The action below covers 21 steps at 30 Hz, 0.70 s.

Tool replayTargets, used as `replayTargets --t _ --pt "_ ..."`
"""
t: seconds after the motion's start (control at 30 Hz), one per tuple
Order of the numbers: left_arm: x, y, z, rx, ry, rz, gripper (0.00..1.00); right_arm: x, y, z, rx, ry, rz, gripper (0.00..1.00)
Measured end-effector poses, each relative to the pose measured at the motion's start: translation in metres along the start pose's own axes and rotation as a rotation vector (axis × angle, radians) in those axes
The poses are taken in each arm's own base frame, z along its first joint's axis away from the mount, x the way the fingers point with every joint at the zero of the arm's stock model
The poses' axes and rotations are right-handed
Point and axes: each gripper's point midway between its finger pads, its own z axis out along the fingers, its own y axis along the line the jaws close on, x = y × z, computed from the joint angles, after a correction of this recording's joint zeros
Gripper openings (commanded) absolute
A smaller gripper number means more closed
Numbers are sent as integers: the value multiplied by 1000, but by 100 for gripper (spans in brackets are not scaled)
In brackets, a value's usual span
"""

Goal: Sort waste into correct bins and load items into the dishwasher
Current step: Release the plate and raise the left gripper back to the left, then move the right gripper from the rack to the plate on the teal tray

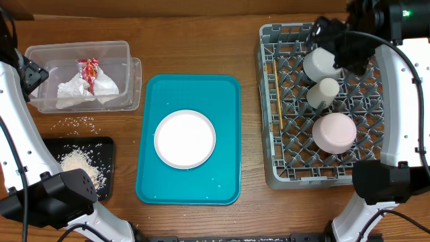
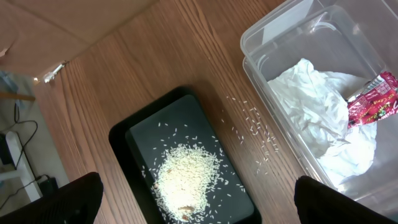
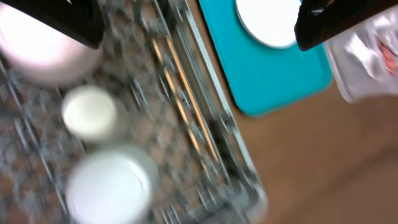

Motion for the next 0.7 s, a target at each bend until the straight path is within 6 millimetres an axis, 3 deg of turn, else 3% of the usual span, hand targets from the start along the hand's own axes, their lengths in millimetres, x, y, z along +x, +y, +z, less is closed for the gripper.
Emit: replayTargets --t 0.2,0.43,0.53,0.7 --pt "0 0 0 0 0 0 100 -17 19 -1 -90 -64 -18 100" --pt "0 0 0 0 0 0 100 -1 72 -11 -359 28 -63 100" --pt "0 0 0 0 0 0 100 22 96 -9 -403 78 -138 100" --pt "0 0 0 0 -1 0 100 95 138 20 -336 185 -312 100"
